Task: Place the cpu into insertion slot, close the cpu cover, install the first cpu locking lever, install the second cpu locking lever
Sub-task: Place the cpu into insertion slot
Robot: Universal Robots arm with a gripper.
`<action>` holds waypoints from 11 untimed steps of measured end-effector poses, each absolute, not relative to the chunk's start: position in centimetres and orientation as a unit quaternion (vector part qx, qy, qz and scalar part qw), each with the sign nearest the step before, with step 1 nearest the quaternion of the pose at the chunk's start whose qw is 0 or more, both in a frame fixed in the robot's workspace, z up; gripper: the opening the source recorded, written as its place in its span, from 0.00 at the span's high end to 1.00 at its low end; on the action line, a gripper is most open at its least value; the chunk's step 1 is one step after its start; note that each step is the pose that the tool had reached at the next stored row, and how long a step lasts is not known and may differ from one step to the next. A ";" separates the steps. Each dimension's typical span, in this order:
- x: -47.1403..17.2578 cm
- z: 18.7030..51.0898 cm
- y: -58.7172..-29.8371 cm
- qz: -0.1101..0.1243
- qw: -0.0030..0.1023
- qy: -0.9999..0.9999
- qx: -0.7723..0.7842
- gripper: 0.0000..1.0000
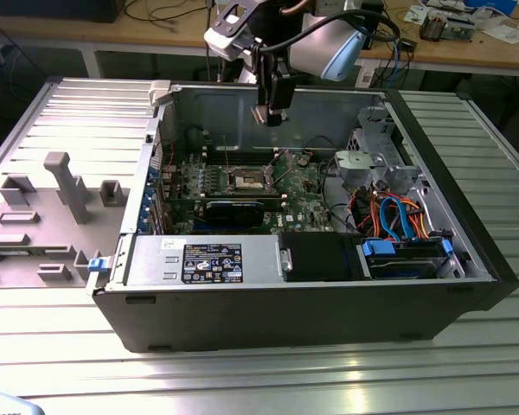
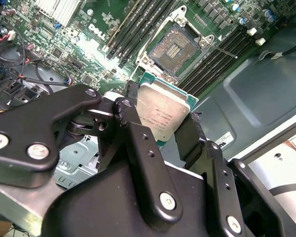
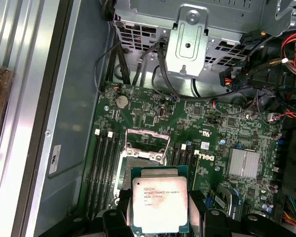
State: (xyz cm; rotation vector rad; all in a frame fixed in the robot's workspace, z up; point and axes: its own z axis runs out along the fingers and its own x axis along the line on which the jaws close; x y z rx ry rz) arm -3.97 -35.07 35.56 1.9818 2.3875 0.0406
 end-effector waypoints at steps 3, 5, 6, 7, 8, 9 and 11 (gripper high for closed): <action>-4.0 35.6 -35.1 0.013 0.019 0.766 0.643 0.45; -4.0 35.6 -35.1 0.013 0.019 0.763 0.646 0.45; -4.0 35.6 -35.1 0.013 0.019 0.762 0.647 0.45; -4.0 35.6 -35.1 0.013 0.019 0.760 0.649 0.45; -4.0 35.6 -35.1 0.013 0.019 0.759 0.650 0.45; -4.0 35.6 -35.1 0.013 0.019 0.759 0.651 0.45; -4.0 35.6 -35.1 0.013 0.020 0.756 0.654 0.45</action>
